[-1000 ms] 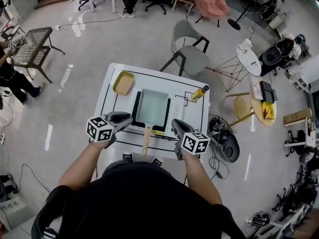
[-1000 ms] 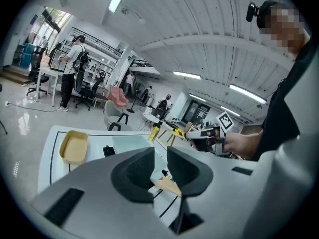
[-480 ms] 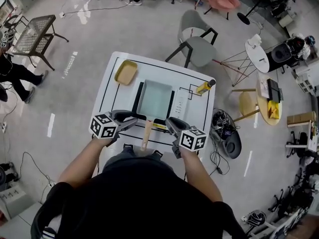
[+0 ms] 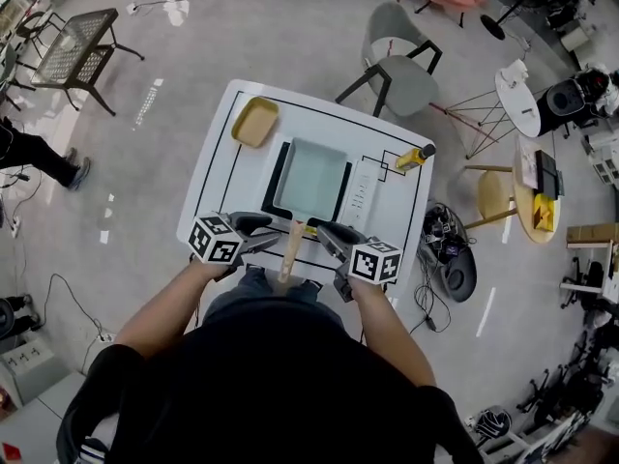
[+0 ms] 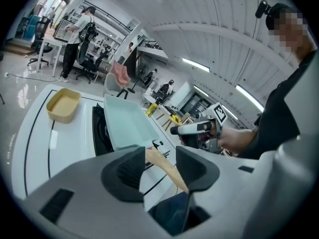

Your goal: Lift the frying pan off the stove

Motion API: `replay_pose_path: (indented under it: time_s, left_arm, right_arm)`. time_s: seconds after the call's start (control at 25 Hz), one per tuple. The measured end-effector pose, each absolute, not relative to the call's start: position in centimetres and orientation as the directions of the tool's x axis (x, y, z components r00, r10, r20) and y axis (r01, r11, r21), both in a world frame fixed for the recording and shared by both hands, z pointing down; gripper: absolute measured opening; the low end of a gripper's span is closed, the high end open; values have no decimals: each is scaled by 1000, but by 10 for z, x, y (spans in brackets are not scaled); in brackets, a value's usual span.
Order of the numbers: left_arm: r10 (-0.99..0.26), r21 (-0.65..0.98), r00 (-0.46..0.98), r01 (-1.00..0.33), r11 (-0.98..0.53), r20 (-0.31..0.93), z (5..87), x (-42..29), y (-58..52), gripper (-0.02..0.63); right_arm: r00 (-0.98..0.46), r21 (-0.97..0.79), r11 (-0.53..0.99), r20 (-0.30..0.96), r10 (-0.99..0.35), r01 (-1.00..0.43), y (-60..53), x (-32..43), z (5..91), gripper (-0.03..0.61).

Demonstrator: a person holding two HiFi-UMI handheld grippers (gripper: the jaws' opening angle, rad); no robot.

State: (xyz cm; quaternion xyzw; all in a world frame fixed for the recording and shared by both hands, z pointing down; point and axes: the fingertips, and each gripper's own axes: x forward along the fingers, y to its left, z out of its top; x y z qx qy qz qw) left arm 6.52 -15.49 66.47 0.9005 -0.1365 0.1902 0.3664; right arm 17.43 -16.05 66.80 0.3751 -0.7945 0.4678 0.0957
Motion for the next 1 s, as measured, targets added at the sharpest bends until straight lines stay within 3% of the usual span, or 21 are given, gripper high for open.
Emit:
replay_pose_path:
  time_s: [1.0]
  left_arm:
    - [80, 805, 921, -288, -519, 381, 717, 107, -105, 218]
  right_arm:
    - [-840, -863, 134, 420, -344, -487, -150, 130, 729, 244]
